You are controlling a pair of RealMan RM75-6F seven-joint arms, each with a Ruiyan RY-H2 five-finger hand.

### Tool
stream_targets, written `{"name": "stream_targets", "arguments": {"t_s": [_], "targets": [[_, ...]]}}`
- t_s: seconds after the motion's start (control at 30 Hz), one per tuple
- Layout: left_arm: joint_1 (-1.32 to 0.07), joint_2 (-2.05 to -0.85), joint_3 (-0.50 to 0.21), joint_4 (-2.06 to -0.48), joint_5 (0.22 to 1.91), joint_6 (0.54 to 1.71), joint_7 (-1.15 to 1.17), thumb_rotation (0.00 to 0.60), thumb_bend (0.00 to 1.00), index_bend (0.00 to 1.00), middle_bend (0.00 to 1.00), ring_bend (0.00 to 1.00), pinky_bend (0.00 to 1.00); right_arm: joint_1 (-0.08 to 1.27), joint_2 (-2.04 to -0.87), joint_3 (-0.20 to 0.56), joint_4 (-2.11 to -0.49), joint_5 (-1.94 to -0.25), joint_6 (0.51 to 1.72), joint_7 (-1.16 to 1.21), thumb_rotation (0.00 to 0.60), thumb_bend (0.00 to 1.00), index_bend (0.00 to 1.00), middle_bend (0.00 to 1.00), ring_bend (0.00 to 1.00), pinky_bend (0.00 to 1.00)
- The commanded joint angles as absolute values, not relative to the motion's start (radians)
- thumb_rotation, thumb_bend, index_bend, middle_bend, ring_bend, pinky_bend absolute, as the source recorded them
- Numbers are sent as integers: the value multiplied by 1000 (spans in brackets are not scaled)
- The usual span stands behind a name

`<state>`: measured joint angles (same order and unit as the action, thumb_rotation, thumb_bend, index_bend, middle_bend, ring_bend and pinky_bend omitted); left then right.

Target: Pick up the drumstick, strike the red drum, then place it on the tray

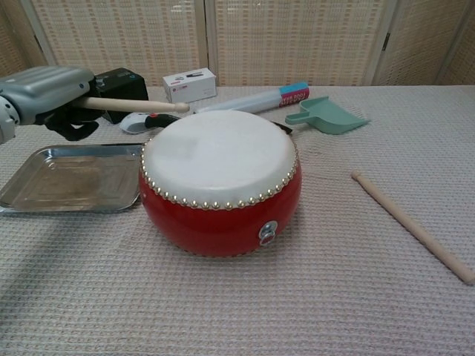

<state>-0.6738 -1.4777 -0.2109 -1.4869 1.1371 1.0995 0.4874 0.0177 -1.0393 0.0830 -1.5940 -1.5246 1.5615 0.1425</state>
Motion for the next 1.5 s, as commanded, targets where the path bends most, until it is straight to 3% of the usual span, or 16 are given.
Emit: {"name": "stream_targets", "arguments": {"t_s": [0.03,0.23,0.47,0.63,0.77,0.97,1.27,1.5], "targets": [[-710,-1525,-208,-1463,1069,1087,594,600,614,1000,1000,1000,1000,17,-1043,82,-1587,-1523,1561,150,600,97,143,134,0,102],[-729,-1552,-172,-1423,1075,1112,727,600,614,1000,1000,1000,1000,19,-1044,82,-1578,-1524,1559,160,600,97,143,134,0,102],[-681,-1511,-285,-1552,1004,1115,436,600,612,1000,1000,1000,1000,17,-1046,81,-1574,-1519,1559,162,600,97,143,134,0,102],[-693,-1506,-280,-1530,1007,1106,453,600,612,1000,1000,1000,1000,17,-1046,81,-1574,-1519,1558,162,600,97,143,134,0,102],[-743,-1546,-203,-1409,1047,1078,622,600,611,1000,1000,1000,1000,16,-1048,82,-1573,-1514,1559,161,600,97,143,134,0,102],[-758,-1554,-162,-1385,1056,1062,701,600,612,1000,1000,1000,1000,16,-1051,81,-1570,-1513,1557,163,600,97,143,134,0,102],[-718,-1494,-281,-1512,997,1083,450,600,611,1000,1000,1000,1000,14,-1051,78,-1570,-1518,1559,165,600,97,143,134,0,94],[-750,-1529,-233,-1429,1017,1072,537,600,609,1000,1000,1000,1000,19,-1041,65,-1584,-1505,1522,152,600,97,143,134,0,94]]}}
